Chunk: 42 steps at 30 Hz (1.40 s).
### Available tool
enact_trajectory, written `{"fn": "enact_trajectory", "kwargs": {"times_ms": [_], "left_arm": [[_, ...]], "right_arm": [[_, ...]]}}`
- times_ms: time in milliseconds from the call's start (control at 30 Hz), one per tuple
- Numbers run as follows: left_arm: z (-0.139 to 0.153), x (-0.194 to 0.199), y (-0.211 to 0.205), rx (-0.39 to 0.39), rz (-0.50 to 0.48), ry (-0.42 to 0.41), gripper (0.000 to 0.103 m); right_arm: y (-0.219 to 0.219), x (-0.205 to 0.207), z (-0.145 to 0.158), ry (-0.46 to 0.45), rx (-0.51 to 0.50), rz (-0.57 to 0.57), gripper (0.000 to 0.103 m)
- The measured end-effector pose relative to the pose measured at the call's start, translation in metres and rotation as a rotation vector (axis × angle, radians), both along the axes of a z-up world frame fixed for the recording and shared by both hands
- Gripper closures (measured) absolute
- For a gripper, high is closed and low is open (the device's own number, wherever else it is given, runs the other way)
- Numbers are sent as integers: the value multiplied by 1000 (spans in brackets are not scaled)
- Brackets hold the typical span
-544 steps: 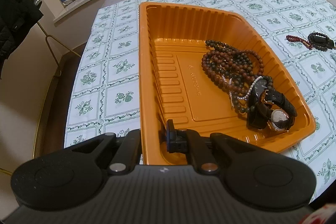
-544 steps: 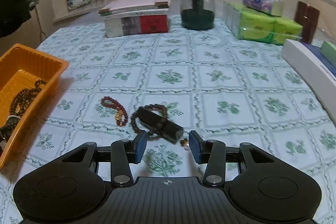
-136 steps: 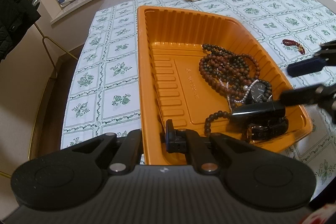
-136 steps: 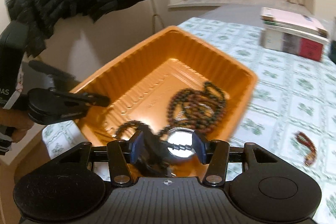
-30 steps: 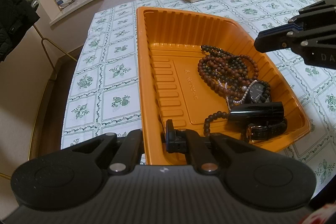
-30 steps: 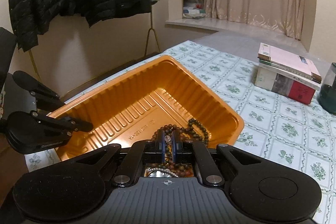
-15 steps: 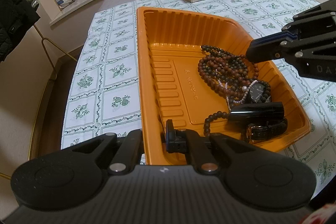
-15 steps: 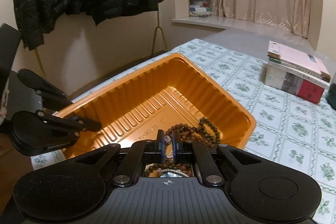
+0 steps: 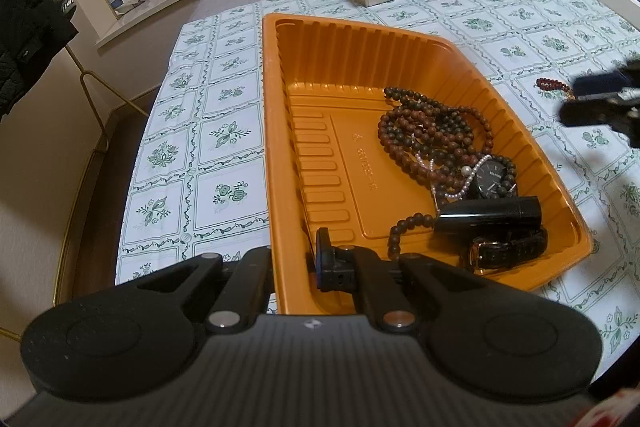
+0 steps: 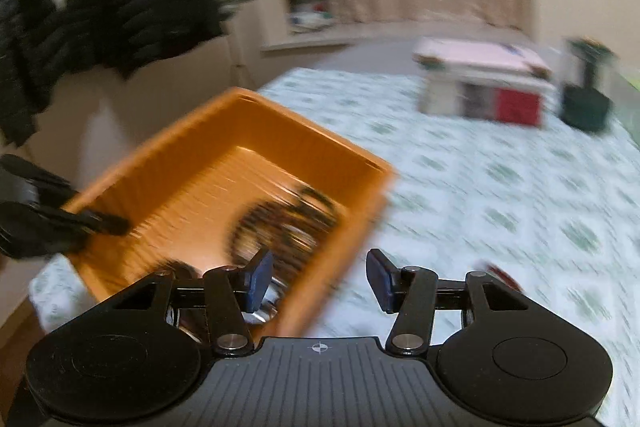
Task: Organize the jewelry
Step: 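Grasp the red bead bracelet on the tablecloth with the right gripper and lift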
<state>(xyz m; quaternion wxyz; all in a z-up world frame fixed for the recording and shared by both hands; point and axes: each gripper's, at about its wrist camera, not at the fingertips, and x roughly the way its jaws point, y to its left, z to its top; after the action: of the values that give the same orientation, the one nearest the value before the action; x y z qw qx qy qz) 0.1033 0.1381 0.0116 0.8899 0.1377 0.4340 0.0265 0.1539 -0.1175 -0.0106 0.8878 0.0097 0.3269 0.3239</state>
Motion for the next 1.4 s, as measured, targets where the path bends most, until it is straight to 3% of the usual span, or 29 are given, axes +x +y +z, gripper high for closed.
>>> {"fn": "enact_trajectory", "kwargs": {"times_ms": [200,433,567,700,867,1267,1333,1367,1400], "left_arm": [[0,0,1,-2,2,-1,99],[0,-1,1,-2,5,0,99],[0,-1,1,1,6,3,99],[0,0,1,1,6,3,99],[1,1,1,-4,8,5,99],[1,1,1,-7,3,12,99],[1,1,1,-5,3,11,99],[1,0,0,-2,3,11,99],[1,0,0,-1,5,10,99]], "right_arm": [[-69,-2,-26,62,-60,-215,51],[-108,7,-37,85,-86,-311,51],[-105,13,-37,71,-82,-294,51],[-87,28,-41,55,-103,-253,65],[-70,46,-47,52,-136,-229,71],[-52,66,-68,35,-228,-243,72],[-50,67,-68,30,-236,-239,77],[-50,67,-68,26,-239,-238,90],[-49,67,-68,23,-249,-236,96]]}}
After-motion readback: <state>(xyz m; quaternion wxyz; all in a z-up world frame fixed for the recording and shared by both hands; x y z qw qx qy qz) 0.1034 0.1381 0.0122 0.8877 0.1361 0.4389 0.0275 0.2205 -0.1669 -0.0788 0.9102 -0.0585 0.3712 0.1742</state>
